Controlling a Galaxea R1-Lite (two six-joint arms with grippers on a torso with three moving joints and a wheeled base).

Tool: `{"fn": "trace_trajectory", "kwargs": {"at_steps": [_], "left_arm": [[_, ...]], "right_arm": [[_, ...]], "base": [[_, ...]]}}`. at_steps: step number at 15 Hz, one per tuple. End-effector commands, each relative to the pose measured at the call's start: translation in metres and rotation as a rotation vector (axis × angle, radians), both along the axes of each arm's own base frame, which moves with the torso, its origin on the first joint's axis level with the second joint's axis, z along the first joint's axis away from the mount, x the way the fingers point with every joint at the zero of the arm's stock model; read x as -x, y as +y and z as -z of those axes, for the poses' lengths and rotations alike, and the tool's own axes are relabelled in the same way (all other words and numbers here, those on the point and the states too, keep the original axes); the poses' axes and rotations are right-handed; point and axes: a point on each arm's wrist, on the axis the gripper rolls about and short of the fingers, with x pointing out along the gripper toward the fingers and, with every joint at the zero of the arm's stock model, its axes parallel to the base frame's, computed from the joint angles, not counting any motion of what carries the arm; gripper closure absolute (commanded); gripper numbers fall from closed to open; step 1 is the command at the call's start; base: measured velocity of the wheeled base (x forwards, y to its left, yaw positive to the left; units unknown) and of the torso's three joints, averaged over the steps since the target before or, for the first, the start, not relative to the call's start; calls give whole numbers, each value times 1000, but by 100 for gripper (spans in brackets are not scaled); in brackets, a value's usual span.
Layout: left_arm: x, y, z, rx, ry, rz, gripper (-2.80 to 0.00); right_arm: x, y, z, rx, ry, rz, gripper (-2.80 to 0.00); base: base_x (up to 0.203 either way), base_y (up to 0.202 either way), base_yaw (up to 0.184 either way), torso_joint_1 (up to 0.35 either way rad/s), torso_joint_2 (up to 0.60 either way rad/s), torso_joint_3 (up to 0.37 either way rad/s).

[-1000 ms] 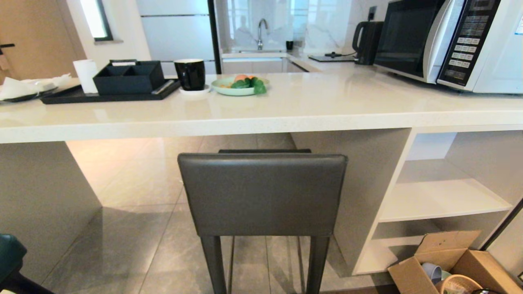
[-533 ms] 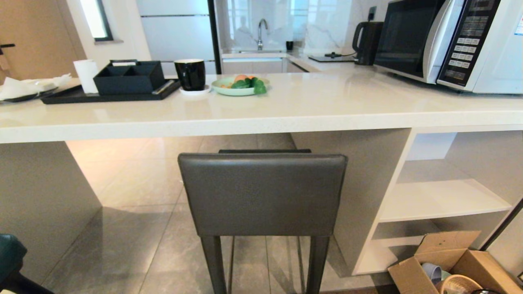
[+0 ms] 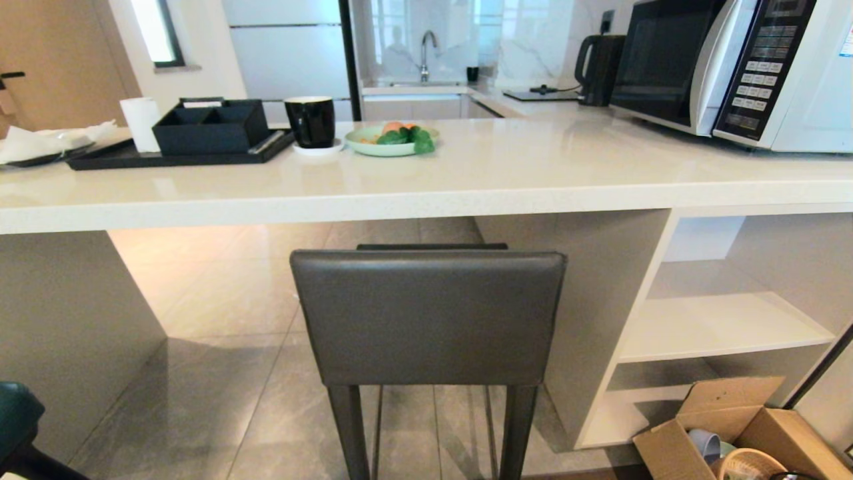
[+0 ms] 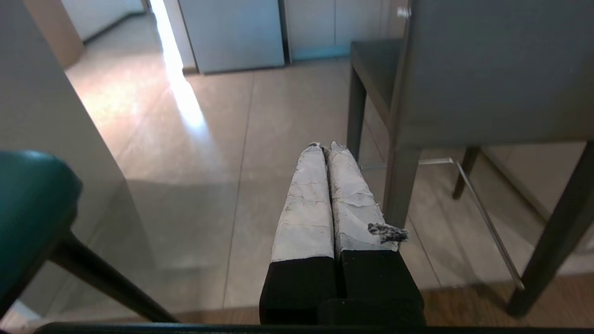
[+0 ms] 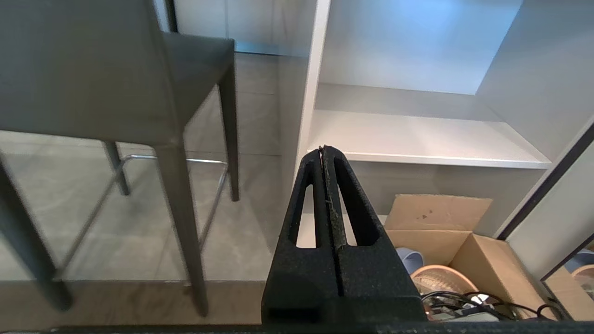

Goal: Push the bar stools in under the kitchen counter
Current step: Push the blue chair back under the dining table

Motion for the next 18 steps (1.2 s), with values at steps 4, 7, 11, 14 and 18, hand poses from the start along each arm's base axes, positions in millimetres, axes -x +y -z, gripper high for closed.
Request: {"fn": "trace_trajectory", "kwargs": {"at_steps": [4, 7, 11, 14, 18], "left_arm": [[0, 0, 6, -6, 51, -3, 0], [0, 0, 6, -6, 50, 0, 0], [0, 0, 6, -8, 51, -4, 0], [0, 0, 6, -8, 51, -1, 0], [0, 0, 6, -9, 51, -7, 0]], "right_arm": [[-5, 0, 16, -48, 62, -2, 0], [-5, 1, 16, 28, 62, -39, 0], [-5, 0, 16, -45, 65, -10, 0], [-5, 0, 16, -45, 65, -10, 0], [-5, 0, 16, -42, 65, -10, 0]], "base": [[0, 0, 0, 0, 0, 0], [0, 0, 0, 0, 0, 0], [0, 0, 0, 0, 0, 0], [0, 0, 0, 0, 0, 0], [-24, 0, 0, 3, 1, -1]]}}
